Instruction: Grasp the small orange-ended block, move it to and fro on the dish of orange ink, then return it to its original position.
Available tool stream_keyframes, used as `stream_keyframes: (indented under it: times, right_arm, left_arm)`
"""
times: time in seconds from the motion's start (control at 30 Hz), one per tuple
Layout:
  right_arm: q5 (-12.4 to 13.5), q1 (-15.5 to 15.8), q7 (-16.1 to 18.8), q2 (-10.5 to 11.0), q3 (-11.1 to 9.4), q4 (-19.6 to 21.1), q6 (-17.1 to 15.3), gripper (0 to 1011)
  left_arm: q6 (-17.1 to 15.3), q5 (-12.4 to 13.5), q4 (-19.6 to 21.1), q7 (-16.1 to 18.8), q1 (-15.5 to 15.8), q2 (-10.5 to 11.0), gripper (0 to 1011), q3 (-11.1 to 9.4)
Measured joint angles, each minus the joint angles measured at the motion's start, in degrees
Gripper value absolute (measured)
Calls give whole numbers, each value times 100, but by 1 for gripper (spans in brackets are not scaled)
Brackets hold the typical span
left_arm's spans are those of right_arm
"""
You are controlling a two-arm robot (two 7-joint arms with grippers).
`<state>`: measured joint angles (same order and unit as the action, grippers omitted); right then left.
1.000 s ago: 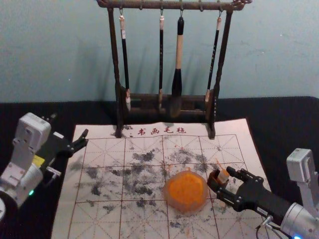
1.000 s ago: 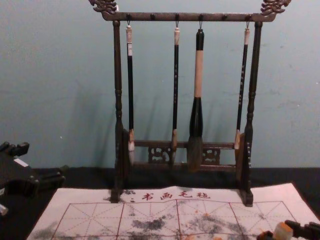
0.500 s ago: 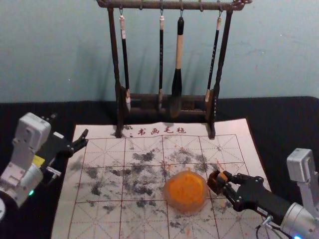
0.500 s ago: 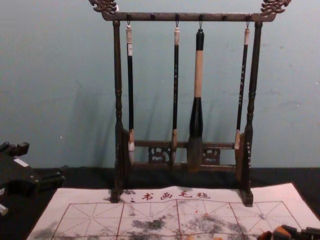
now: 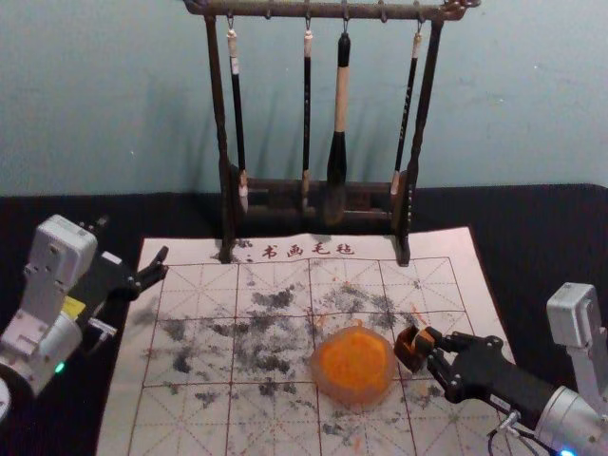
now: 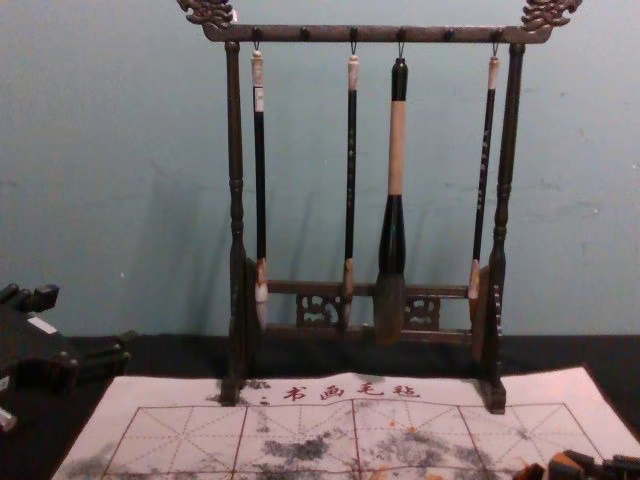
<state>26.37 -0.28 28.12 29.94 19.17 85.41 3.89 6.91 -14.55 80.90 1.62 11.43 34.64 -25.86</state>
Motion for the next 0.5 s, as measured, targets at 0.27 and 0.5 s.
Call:
stream_keyframes:
  times: [0.27,0.5]
  right_arm:
    - [0,0,3,0,0,0,-1,93]
    - [-101,34,-92,-37,-63,42,15,94]
  left_arm:
    - [0,0,0,0,0,0,1001,0]
    - [0,0,0,0,0,0,1001,0]
